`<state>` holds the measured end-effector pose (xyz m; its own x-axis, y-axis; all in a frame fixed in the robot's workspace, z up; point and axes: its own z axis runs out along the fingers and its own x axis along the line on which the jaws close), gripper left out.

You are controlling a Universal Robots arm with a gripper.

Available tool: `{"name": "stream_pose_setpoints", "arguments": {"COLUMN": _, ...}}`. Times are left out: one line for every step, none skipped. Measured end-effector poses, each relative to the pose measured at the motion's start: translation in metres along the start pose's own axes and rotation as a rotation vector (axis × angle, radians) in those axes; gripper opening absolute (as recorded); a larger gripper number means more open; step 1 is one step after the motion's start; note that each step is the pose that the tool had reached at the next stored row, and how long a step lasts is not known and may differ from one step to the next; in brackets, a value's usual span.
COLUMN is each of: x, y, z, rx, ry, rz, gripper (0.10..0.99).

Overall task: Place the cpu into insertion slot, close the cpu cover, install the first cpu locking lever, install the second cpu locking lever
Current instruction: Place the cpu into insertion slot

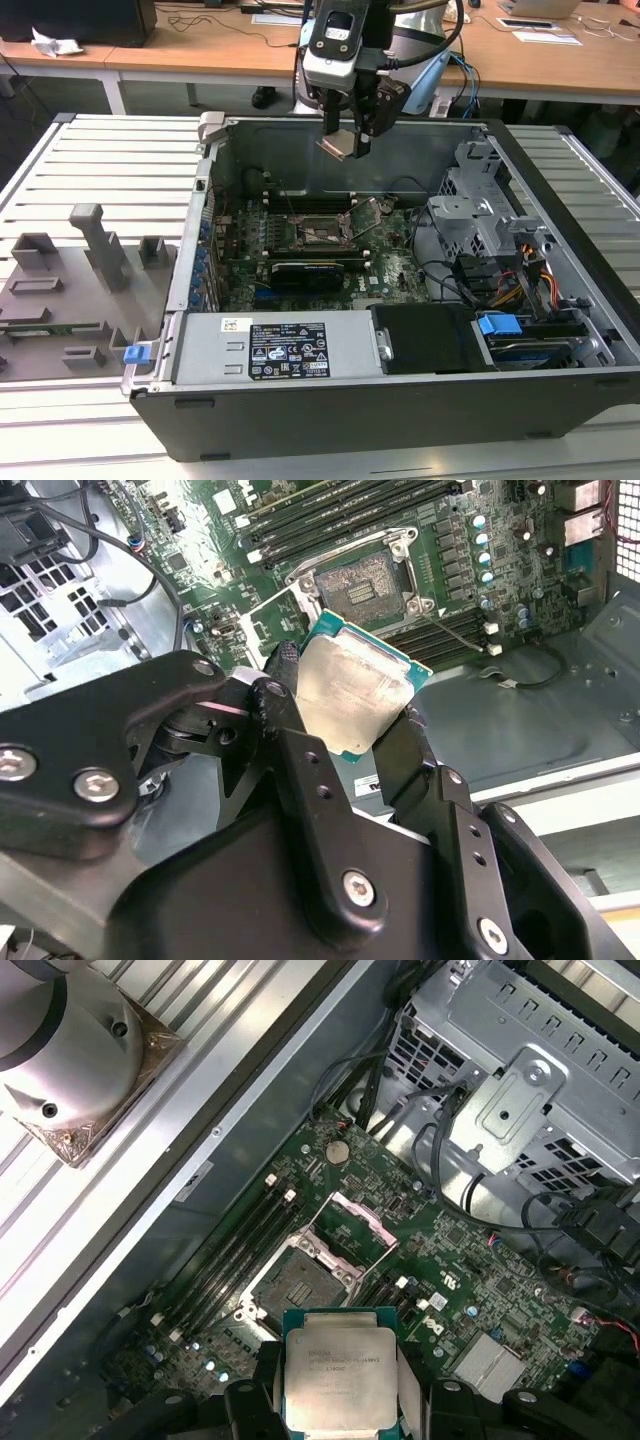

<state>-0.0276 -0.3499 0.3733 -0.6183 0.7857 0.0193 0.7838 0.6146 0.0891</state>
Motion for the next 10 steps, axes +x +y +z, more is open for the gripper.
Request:
{"name": "stream_pose_setpoints", "arguments": {"x": 0.0, "y": 0.0, "z": 0.0, "rx": 0.0, "ry": -0.0004, "rz": 0.004, "gripper": 0.541}}
{"name": "stream_pose_setpoints", "arguments": {"x": 0.0, "y": 0.0, "z": 0.0, "rx": 0.0, "ry": -0.0009, "rz": 0.01, "gripper": 0.541}}
{"name": "stream_pose_setpoints", "arguments": {"x": 0.0, "y": 0.0, "z": 0.0, "rx": 0.0, "ry": -0.0013, "rz": 0.014, "gripper": 0.541}}
{"name": "stream_pose_setpoints", "arguments": {"x": 0.0, "y": 0.0, "z": 0.0, "rx": 0.0, "ry": -0.0015, "rz": 0.017, "gripper": 0.541}}
{"name": "stream_pose_setpoints", "arguments": {"x": 0.0, "y": 0.0, "z": 0.0, "rx": 0.0, "ry": -0.0017, "rz": 0.019, "gripper": 0.541}}
{"name": "stream_pose_setpoints", "arguments": {"x": 0.0, "y": 0.0, "z": 0.0, "rx": 0.0, "ry": -0.0019, "rz": 0.021, "gripper": 0.541}}
{"name": "stream_pose_setpoints", "arguments": {"x": 0.0, "y": 0.0, "z": 0.0, "rx": 0.0, "ry": -0.0021, "rz": 0.023, "gripper": 0.541}}
{"name": "stream_pose_setpoints", "arguments": {"x": 0.0, "y": 0.0, "z": 0.0, "rx": 0.0, "ry": -0.0023, "rz": 0.025, "gripper": 0.541}}
{"name": "stream_pose_setpoints", "arguments": {"x": 0.0, "y": 0.0, "z": 0.0, "rx": -0.001, "ry": -0.0026, "rz": 0.029, "gripper": 0.541}}
{"name": "stream_pose_setpoints", "arguments": {"x": 0.0, "y": 0.0, "z": 0.0, "rx": -0.001, "ry": -0.0027, "rz": 0.03, "gripper": 0.541}}
